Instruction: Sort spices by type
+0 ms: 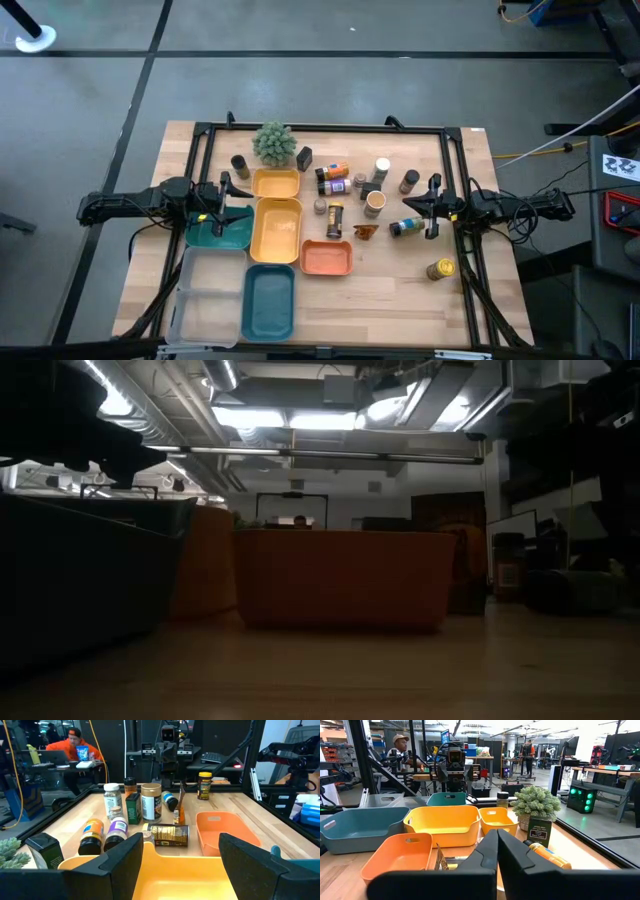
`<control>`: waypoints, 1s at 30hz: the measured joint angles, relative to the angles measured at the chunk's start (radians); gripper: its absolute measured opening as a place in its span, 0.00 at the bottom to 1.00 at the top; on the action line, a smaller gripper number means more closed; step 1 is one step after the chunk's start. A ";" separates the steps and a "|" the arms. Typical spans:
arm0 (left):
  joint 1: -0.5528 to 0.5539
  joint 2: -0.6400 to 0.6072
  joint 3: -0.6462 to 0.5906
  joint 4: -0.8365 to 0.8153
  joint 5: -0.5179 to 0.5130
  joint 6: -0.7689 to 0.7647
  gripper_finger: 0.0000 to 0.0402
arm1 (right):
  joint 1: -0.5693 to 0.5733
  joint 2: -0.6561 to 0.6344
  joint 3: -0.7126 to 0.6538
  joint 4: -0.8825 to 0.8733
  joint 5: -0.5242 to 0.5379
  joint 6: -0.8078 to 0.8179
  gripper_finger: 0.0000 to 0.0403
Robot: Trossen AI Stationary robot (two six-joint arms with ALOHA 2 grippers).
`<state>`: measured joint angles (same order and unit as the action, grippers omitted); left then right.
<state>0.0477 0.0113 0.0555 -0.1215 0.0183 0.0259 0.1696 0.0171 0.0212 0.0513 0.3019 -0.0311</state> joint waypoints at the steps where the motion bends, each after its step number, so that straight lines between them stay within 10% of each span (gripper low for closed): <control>1: 0.000 0.000 0.000 0.000 0.000 0.000 0.63 | 0.000 0.000 0.000 0.000 0.000 0.000 0.02; 30: 0.000 0.000 0.000 0.000 0.000 0.000 0.63 | 0.000 0.000 -0.001 0.008 -0.002 0.035 0.02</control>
<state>0.0475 0.0113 0.0553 -0.1211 0.0185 0.0261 0.1696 0.0170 0.0204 0.0598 0.2997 0.0037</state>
